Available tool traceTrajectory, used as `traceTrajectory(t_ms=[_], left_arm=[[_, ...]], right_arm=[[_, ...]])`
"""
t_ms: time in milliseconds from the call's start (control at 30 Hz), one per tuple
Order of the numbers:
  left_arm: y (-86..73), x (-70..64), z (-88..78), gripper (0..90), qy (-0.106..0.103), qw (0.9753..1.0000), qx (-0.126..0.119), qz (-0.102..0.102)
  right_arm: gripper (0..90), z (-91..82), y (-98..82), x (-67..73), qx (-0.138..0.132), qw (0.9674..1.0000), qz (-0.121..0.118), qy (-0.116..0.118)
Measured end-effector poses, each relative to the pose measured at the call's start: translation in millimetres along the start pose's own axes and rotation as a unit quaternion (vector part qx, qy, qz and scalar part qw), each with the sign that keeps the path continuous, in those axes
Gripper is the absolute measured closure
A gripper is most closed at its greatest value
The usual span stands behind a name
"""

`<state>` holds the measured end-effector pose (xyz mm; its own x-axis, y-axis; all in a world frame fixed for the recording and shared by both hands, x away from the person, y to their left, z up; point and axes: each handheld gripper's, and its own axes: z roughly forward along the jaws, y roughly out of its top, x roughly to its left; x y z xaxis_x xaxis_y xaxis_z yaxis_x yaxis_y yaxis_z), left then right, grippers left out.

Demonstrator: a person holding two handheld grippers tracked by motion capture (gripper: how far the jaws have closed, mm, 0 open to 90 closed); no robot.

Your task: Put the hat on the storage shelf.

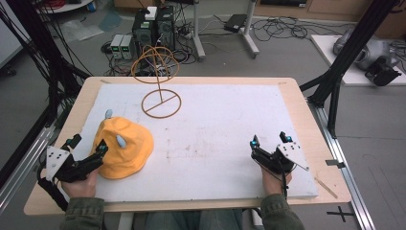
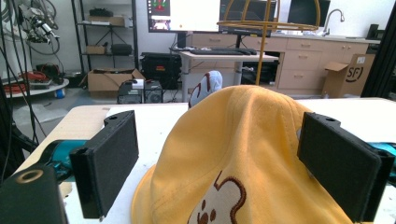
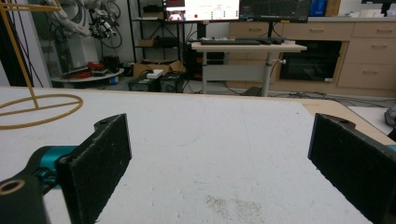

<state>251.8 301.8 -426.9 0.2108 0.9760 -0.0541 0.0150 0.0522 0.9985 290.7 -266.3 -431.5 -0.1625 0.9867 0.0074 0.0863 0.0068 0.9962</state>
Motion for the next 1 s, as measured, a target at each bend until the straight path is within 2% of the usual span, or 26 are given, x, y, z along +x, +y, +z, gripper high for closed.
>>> traceTrajectory(t_ms=[433, 700, 867, 967, 1000], left_arm=[[1.6, 0.7, -0.5, 12.9, -0.006, 1.0000, -0.002, -0.002], [0.2, 3.4, 2.4, 12.9, -0.031, 0.9993, 0.000, -0.022], [-1.0, 4.1, 5.7, 13.2, -0.041, 0.9987, 0.020, -0.021], [-1.8, 6.3, 10.3, 13.3, -0.056, 0.9970, 0.046, -0.027], [-1.8, 6.3, 10.3, 13.3, -0.056, 0.9970, 0.046, -0.027]], right_arm=[[5.6, 0.4, -0.4, -0.3, 0.000, 1.0000, 0.007, 0.001], [5.6, -0.5, -0.4, -1.5, -0.003, 0.9999, 0.010, 0.008], [5.6, 0.2, -0.7, -0.5, 0.000, 0.9998, 0.017, 0.009], [5.6, 0.7, -0.7, 0.8, 0.000, 0.9998, 0.013, 0.013], [5.6, 0.7, -0.7, 0.8, 0.000, 0.9998, 0.013, 0.013]])
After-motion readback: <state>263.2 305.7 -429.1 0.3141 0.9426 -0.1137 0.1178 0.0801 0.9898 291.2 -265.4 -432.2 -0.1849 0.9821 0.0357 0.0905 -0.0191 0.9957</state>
